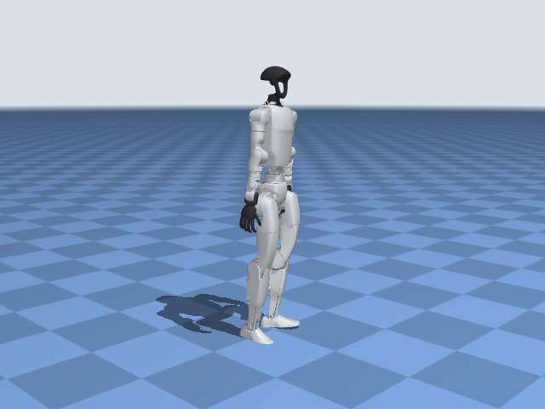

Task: In place motions

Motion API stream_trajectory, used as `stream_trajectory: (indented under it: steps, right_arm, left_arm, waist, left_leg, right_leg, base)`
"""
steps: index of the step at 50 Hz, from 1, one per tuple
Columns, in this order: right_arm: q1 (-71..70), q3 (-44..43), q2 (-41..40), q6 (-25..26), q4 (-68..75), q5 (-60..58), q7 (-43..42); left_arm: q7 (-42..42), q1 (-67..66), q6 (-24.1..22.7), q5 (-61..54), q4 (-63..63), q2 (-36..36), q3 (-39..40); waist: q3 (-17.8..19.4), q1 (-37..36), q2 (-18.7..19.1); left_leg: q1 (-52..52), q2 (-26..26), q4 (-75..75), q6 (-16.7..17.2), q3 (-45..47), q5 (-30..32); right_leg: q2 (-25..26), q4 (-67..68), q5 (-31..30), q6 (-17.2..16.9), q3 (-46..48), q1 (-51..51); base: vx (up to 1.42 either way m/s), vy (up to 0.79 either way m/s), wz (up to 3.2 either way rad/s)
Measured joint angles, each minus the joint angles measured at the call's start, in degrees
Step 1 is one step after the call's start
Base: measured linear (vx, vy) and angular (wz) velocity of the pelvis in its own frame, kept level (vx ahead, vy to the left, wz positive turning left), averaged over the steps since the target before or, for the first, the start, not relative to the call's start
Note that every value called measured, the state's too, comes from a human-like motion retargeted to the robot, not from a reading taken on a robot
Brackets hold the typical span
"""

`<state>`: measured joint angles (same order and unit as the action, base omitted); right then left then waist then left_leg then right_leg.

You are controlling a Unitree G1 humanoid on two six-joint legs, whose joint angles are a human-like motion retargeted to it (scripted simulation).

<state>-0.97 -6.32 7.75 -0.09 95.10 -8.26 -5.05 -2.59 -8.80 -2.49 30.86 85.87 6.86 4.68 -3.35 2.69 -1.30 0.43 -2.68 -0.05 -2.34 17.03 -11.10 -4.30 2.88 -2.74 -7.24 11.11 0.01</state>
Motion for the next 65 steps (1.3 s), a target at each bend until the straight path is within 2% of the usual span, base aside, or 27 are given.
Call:
stream_trajectory:
  steps: [20, 39, 44, 49, 52, 57, 58, 60, 62, 65]
  right_arm:
    - [-0.2, 2.2, -1.3, -1.2, -1.8, -2.5, 0.3]
    - [0.2, 1.9, -0.9, -1.4, -1.8, -1.4, 1.0]
    - [0.2, 2.7, -1.7, -1.7, -3.5, -1.7, 1.2]
    - [-0.9, 4.4, -2.6, -2.1, -5.2, -2.9, 0.2]
    - [-1.3, 5.5, -2.7, -2.2, -6.0, -3.8, -0.7]
    - [-0.7, 5.1, -1.9, -1.8, -5.4, -4.3, -1.4]
    - [-0.4, 4.8, -1.7, -1.6, -4.8, -4.3, -1.4]
    - [0.0, 4.2, -1.2, -0.9, -3.4, -4.3, -1.4]
    - [0.3, 3.6, -1.0, -0.2, -2.2, -4.0, -1.1]
    - [0.4, 3.0, -0.8, 0.2, -1.1, -3.6, -0.1]
  left_arm:
    - [-1.0, -0.3, 0.2, -0.2, 0.3, 0.0, 0.6]
    - [-1.4, 0.0, 1.3, -0.9, 0.9, -0.5, 1.7]
    - [-2.0, 0.7, 1.6, -1.3, 1.4, -0.2, 2.3]
    - [-1.9, 1.3, 2.0, -1.9, 1.3, 0.5, 3.4]
    - [-2.1, 1.3, 2.0, -2.1, 0.9, 1.0, 3.7]
    - [-2.7, 1.8, 2.3, -1.6, 0.8, 1.0, 4.1]
    - [-2.6, 1.8, 2.2, -1.7, 0.7, 0.9, 4.2]
    - [-2.2, 1.6, 1.8, -2.0, 0.5, 0.5, 4.3]
    - [-1.8, 1.3, 1.4, -2.6, 0.3, 0.5, 4.1]
    - [-1.8, 1.3, 1.3, -2.7, 0.6, 0.5, 3.6]
  waist:
    - [0.8, -0.8, -0.4]
    - [1.2, -1.9, -1.2]
    - [1.6, -1.8, -0.9]
    - [2.5, -1.3, -0.4]
    - [3.2, -0.5, 0.0]
    - [3.4, -0.6, 1.2]
    - [3.0, -1.1, 1.1]
    - [2.3, -2.2, 0.1]
    - [2.0, -3.1, -0.6]
    - [2.2, -3.0, -1.3]
  left_leg:
    - [1.0, -1.4, -0.4, -1.1, -0.7, 0.3]
    - [0.6, -2.9, -0.6, -3.1, -0.9, 0.7]
    - [-0.2, -1.9, -0.6, -3.1, -0.3, 0.8]
    - [-1.0, 0.1, -1.0, -2.9, 1.0, 0.9]
    - [-1.1, 1.2, -1.1, -2.6, 1.7, 1.0]
    - [-0.7, 2.9, -1.1, -1.7, 1.3, 1.0]
    - [-0.6, 2.8, -1.0, -1.6, 1.2, 0.9]
    - [-0.5, 1.7, -1.0, -1.6, 1.0, 0.6]
    - [-0.3, 1.1, -0.9, -1.4, 0.8, 0.4]
    - [0.3, 0.5, -0.6, -0.8, 0.3, 0.1]
  right_leg:
    - [-1.0, 0.4, -1.1, 2.0, 0.4, 1.0]
    - [-2.8, 1.7, -2.6, 5.6, 0.7, -0.3]
    - [-2.5, 3.9, -5.3, 5.3, -0.6, -2.4]
    - [-1.2, 8.3, -11.8, 2.1, -6.5, -6.2]
    - [-0.4, 9.4, -12.9, 3.3, -9.1, -7.0]
    - [-2.5, 8.2, -8.3, 13.2, -1.8, -6.2]
    - [-3.1, 7.5, -7.8, 13.5, -0.6, -5.9]
    - [-4.3, 6.1, -7.0, 10.3, 0.3, -5.2]
    - [-4.7, 4.9, -4.8, 8.4, 1.1, -4.4]
    - [-4.5, 2.1, -1.4, 8.4, 3.4, -2.2]
  base:
    - [0.0, 0.03, 0.01]
    - [0.0, 0.09, -0.03]
    - [-0.04, 0.03, -0.23]
    - [-0.1, -0.03, -0.41]
    - [-0.09, -0.06, -0.18]
    - [0.0, -0.04, 0.05]
    - [0.09, -0.08, 0.01]
    - [0.1, -0.1, 0.0]
    - [0.08, -0.13, 0.06]
    - [0.06, -0.19, 0.25]
